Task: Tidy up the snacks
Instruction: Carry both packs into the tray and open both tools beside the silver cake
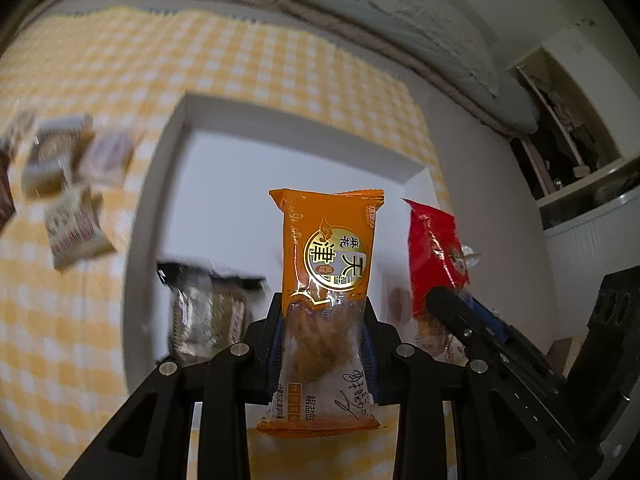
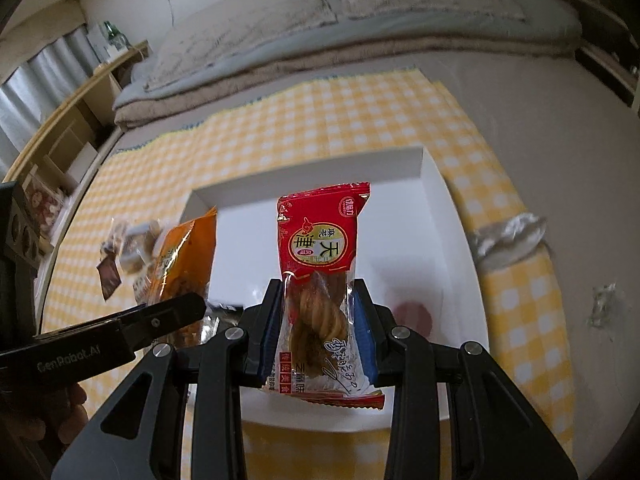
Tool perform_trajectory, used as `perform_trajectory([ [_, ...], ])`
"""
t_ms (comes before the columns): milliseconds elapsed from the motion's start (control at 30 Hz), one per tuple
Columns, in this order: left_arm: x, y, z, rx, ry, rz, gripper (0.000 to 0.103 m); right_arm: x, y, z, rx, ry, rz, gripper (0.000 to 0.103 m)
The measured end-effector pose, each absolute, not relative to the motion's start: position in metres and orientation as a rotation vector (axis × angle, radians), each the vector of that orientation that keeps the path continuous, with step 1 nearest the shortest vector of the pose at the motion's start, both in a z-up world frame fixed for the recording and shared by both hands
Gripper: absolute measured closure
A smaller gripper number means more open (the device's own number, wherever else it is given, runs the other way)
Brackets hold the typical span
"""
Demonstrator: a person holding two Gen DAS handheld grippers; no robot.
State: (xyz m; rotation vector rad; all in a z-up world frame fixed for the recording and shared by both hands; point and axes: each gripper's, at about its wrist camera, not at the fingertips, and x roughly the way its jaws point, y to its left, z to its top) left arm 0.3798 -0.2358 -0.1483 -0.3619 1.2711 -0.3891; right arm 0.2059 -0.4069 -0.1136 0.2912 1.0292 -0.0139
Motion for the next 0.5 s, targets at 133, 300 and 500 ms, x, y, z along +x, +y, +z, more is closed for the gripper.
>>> perform_trajectory([
  [133,0.394,-0.241,-0.170,-0.393,1.317,-0.392,0.069,0.207,-0.410,-0.127,0.315,1.082,0.003,0.069],
  [300,0.413,-0.242,-0.197,-0.457,1.382,-0.373,0.067,0.210,-0.409,-0.143,0.326,1.132,0.023,0.069],
  [500,0.432,-0.243,-0.200,-0.440,1.369,-0.387,0.062,0.217,-0.410,-0.154,0.336,1.166,0.020,0.069],
])
